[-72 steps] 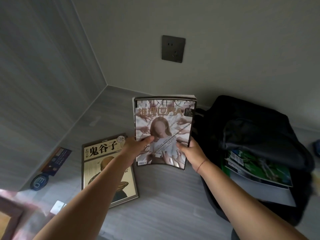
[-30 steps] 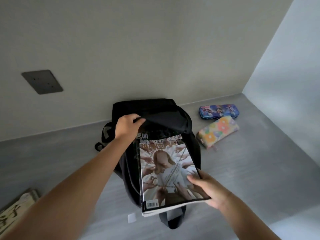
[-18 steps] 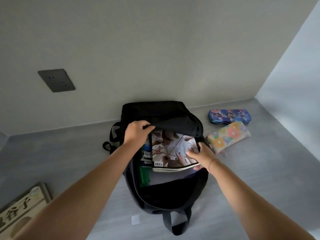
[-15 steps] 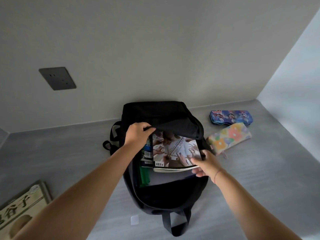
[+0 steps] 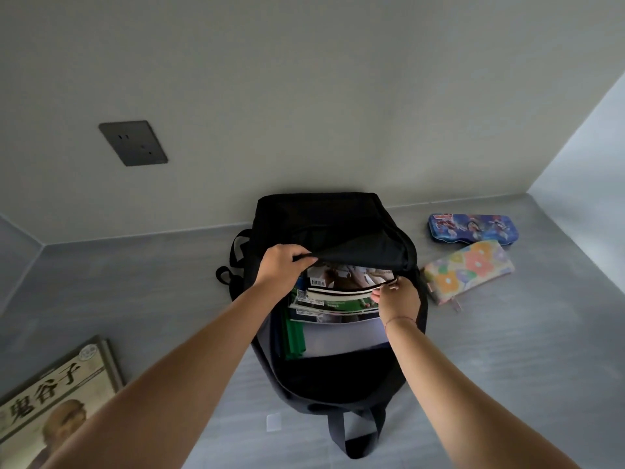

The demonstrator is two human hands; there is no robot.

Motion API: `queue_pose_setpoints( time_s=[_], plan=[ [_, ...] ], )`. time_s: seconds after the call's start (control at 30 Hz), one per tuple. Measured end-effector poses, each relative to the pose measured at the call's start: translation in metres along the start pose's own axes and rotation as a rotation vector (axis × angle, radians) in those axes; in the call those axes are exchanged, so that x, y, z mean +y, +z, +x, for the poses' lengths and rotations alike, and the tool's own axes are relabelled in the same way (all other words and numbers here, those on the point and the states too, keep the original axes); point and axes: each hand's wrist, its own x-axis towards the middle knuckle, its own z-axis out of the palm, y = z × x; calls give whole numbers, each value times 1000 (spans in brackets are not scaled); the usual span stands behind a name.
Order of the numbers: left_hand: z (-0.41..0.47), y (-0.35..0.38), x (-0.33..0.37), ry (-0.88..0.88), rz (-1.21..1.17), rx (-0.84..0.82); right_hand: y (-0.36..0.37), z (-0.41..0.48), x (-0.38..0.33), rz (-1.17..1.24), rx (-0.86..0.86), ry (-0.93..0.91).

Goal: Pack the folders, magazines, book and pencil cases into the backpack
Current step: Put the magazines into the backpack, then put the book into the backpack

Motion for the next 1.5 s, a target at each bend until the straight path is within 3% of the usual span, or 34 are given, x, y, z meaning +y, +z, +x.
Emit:
queue_pose_setpoints(
  time_s=[0.13,0.2,0.37,0.43,0.57,0.7,0.97,1.27,1.5],
  plan=[
    [-14,-5,-10,-13,-25,-2,-3,-45,-2,-17,157,-90],
    [-27,-11,-22,-18,-28,73,0,-76,-4,38,134,-177],
    [-81,-44,-84,-203,-32,359,57,-151,1,-41,-228,-547],
    [-109,-62,-122,-306,-15,445,91,-176,6,-106,-384,-616],
    [-169,-97,-193,-515,-4,557,164,-213,23,-321,-766,-452],
    [-220,-118,-256,-690,-92,657,219,-244,36,-483,-912,-369],
    [-287,-136,-284,-936,-46,780,278,-285,45,-610,-961,-238],
    [-278,-166,-293,-1162,-738,787,307,-289,38,-543,-861,7],
    [-269,-170,-295,-1128,-968,728,303,-293,38,-476,-889,52]
  ],
)
